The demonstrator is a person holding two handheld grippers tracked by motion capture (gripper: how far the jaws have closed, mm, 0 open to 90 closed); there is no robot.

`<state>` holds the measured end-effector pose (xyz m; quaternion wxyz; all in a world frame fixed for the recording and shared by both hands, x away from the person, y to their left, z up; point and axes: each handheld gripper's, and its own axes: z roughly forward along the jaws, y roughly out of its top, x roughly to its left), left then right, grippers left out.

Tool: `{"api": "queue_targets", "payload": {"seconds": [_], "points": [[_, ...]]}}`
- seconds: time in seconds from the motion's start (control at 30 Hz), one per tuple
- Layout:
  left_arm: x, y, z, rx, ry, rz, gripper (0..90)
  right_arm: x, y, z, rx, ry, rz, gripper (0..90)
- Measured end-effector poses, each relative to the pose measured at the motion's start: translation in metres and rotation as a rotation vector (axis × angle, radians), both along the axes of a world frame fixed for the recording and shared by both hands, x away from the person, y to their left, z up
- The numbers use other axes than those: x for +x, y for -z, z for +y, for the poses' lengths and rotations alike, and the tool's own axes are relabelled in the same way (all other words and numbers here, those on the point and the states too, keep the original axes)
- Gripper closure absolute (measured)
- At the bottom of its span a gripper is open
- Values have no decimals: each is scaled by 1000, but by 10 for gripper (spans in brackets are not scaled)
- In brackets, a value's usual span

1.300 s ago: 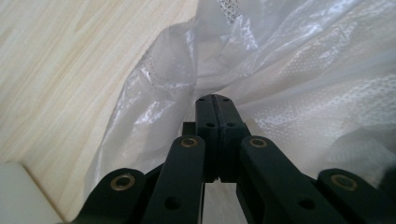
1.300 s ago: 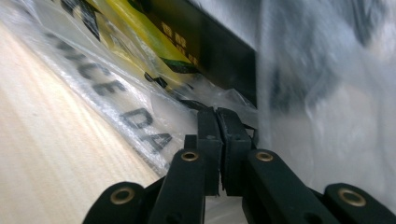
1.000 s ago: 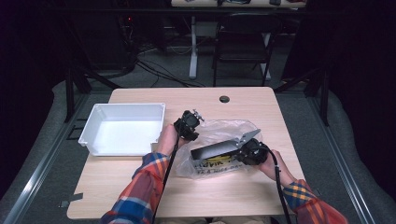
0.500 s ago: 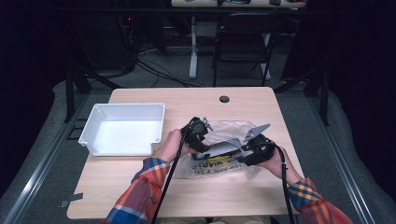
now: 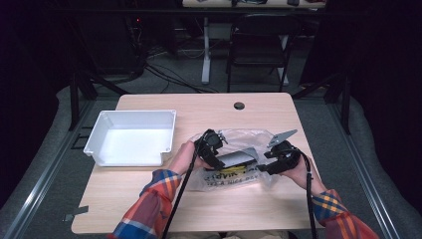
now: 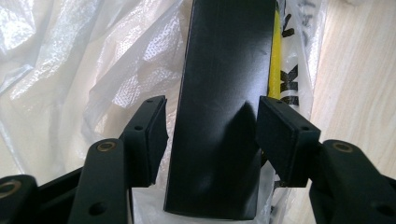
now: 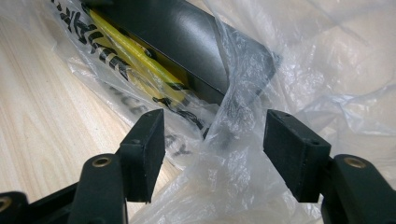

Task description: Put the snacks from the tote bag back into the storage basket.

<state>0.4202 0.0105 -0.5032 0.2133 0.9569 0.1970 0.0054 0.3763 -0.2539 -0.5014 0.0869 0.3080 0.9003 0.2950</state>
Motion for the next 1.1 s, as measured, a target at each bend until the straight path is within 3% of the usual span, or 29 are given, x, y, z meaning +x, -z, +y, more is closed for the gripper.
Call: {"api": "queue_targets", "payload": {"seconds": [0.2, 0.33, 0.5, 0.8, 0.87, 1.1], "points": [[-1, 4, -5, 18, 3, 7, 384, 1, 2, -2, -2, 8, 3, 385], [-2, 11, -9, 61, -7, -5, 373, 2, 3, -3, -1, 11, 4, 384], [0, 17, -12, 99, -2, 12, 368, 3, 4, -4, -8, 17, 14, 379], [-1, 28, -24, 216, 31, -7, 378, 4, 6, -7, -12, 24, 21, 364], [-1, 30, -26, 224, 31, -20, 385, 5, 7, -7, -5, 31, 21, 360], [-1, 28, -27, 234, 52, -7, 424, 5, 6, -9, 0, 39, 22, 347]]}}
